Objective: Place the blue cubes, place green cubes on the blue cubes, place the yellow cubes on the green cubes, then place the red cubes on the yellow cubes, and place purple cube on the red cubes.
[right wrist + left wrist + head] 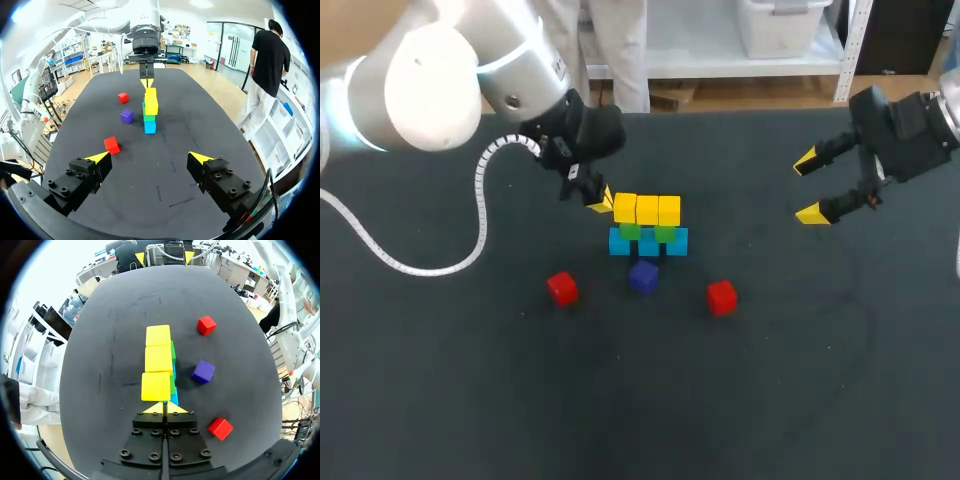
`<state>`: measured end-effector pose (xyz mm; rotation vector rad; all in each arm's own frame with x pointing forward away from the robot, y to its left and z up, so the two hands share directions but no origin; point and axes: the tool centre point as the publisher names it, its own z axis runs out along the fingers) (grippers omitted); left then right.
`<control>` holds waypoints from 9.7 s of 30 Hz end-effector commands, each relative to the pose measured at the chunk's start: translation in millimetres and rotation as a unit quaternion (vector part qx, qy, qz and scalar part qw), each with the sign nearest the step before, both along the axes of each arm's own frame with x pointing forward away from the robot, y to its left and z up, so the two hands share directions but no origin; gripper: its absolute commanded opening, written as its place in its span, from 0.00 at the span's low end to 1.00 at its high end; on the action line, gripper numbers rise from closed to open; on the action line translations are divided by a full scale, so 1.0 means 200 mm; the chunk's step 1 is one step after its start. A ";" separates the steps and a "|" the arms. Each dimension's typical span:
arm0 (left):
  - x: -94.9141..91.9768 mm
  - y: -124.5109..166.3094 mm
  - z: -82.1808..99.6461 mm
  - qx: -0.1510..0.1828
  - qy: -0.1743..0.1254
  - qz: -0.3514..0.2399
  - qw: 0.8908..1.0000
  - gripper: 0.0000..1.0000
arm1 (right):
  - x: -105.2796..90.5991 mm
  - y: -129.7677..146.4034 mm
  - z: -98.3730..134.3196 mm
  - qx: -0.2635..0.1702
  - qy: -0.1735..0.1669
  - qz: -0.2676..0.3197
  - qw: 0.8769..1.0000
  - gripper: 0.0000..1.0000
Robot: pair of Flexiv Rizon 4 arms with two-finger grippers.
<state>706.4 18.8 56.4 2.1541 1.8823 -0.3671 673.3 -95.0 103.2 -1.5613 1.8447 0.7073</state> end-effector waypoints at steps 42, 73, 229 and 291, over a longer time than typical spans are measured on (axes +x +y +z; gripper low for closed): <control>-0.49 0.34 0.01 -0.034 0.013 0.203 0.978 1.00 | 0.01 0.00 -0.01 0.001 0.000 0.001 1.000 1.00; -0.46 0.33 -0.27 -0.041 0.025 0.307 0.951 1.00 | 0.01 0.00 -0.01 0.001 0.000 0.001 1.000 1.00; 0.05 -0.20 0.13 -0.026 0.025 0.009 0.999 0.17 | 0.01 0.00 -0.01 0.001 0.000 0.001 1.000 1.00; -0.23 0.43 0.24 -0.061 -0.038 0.060 0.996 1.00 | 0.01 0.00 -0.01 0.001 0.000 0.001 1.000 1.00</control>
